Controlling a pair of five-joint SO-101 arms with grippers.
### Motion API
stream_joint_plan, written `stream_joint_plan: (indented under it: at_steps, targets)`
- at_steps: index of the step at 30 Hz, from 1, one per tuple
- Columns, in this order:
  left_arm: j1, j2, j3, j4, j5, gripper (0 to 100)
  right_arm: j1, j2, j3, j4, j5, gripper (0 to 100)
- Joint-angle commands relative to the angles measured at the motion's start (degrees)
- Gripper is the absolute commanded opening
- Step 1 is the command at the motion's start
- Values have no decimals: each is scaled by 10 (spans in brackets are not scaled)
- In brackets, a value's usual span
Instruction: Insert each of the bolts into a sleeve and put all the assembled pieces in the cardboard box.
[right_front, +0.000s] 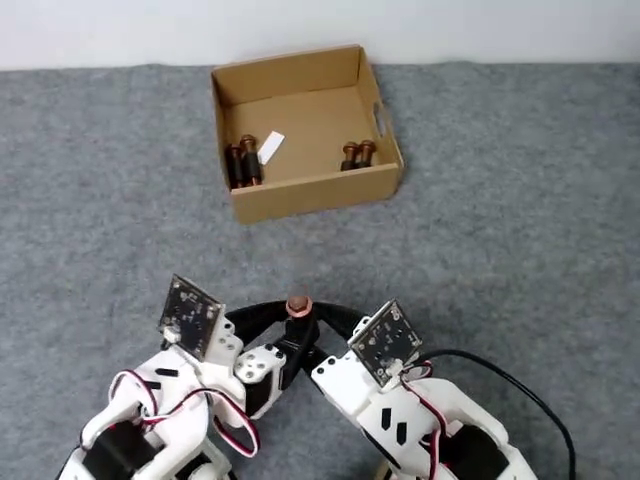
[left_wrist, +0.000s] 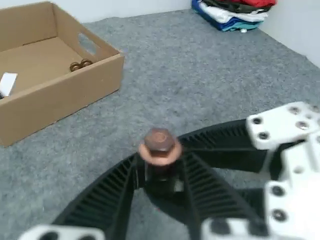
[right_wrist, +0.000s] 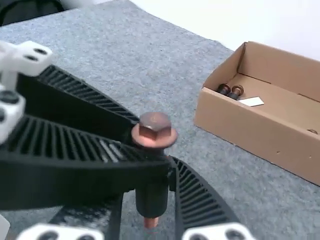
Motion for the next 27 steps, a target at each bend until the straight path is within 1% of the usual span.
stream_joint_plan:
  at_steps: [1,4,7,11,13,16,18,19,22,24,27]
  targets:
    - [15,6,13,43,-12,226,2,-9,-21,-22,6,9]
    - [15,7,12,44,-15,226,2,-9,-21,-22,6,9]
    - [15,7,10,44,-33,225,2,-9,-21,-22,6,9]
    - [13,7,-42,61,-31,225,2,-9,-21,-22,6,9]
    - [-4,7,-80,73,-31,225,2,-9,-21,-22,6,9]
    - [-60,7,-130,92,-38,224,3,-9,-21,-22,2,9]
    - [-91,3,-154,116,-60,194,7,-9,-21,-22,-1,9]
    - [-105,3,-165,127,-71,156,18,-9,-21,-22,-13,9]
    - [-160,3,-183,144,-97,0,73,-8,-29,-22,-63,9]
    - [-212,3,-176,156,-111,19,110,-7,-42,-20,-97,9]
    - [-299,3,-132,167,-130,4,159,1,-57,-17,-121,9]
